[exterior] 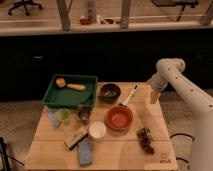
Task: Place brush in paper cup
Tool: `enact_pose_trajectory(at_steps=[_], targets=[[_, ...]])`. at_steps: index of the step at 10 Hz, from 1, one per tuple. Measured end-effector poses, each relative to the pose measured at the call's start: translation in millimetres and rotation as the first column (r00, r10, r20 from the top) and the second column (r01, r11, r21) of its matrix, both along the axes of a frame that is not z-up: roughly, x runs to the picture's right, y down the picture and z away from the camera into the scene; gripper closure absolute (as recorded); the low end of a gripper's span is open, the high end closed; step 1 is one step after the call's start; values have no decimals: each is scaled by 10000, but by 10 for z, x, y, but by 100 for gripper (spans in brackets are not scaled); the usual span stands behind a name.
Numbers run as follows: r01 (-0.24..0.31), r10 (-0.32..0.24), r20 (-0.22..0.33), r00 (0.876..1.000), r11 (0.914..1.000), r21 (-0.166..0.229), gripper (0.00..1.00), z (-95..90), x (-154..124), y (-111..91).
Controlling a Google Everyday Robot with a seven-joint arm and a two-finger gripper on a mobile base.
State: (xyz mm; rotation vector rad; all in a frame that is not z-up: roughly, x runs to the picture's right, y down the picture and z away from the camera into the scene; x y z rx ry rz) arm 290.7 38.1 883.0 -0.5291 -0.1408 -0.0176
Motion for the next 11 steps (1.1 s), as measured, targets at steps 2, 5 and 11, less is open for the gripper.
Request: enact_pose_trajectory(at_steps=[2,5,11], targets=[[687,-680,560,9961,9976,-109,20,-28,-202,73],[1319,-1296,958,9869,9911,-183,20,33,-395,155],[2323,-2266,1762,9579,9726,-121,20,140,-766,254]])
